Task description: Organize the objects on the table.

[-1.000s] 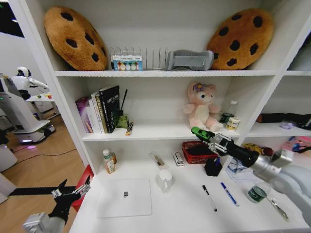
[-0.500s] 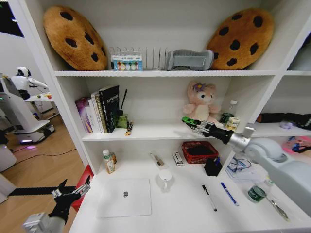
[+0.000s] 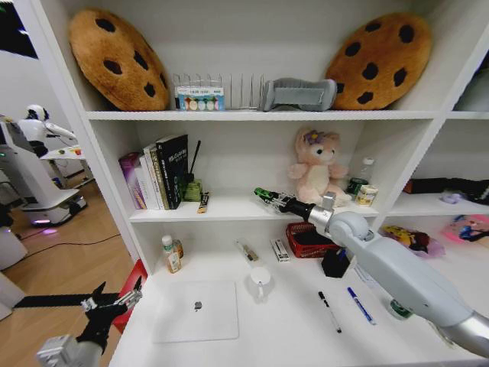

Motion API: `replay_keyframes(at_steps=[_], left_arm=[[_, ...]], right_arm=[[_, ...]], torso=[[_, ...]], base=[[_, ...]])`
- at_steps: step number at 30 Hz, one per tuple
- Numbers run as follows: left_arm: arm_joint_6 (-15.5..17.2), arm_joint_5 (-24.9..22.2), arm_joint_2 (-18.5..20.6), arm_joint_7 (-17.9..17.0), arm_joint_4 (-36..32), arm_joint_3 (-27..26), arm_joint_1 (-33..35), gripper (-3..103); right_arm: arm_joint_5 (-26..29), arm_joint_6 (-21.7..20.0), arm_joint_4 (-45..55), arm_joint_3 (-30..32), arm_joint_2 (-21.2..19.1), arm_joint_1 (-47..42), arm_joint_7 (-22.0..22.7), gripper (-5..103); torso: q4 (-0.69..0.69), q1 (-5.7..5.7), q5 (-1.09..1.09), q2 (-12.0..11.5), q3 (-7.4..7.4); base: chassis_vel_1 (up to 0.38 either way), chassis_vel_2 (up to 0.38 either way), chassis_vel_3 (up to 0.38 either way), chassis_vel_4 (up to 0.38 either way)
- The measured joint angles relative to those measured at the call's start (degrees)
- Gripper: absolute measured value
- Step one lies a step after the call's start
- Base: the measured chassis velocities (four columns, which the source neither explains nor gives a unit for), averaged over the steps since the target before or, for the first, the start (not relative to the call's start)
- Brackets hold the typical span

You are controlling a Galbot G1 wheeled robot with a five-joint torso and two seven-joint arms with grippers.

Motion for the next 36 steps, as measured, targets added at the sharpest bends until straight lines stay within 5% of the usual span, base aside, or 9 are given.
replay_keyframes(at_steps=[14,36], left_arm=[[0.0,0.0,0.0,0.0,0.0,0.0,0.0,100],[0.0,0.0,0.0,0.0,0.0,0.0,0.0,100]], right_arm=[[1.1,-4.3,-1.3,-4.8,1.1,4.9,3.6,36],[-0.4,-5.3,-7.5,-13.0,6.7,12.5,5.2,36]], torso=[[0.00,-0.01,0.01,0.0,0.00],[0.01,-0.01,0.01,0.0,0.00]], base=[[0.000,0.000,0.000,0.000],[0.000,0.000,0.000,0.000]])
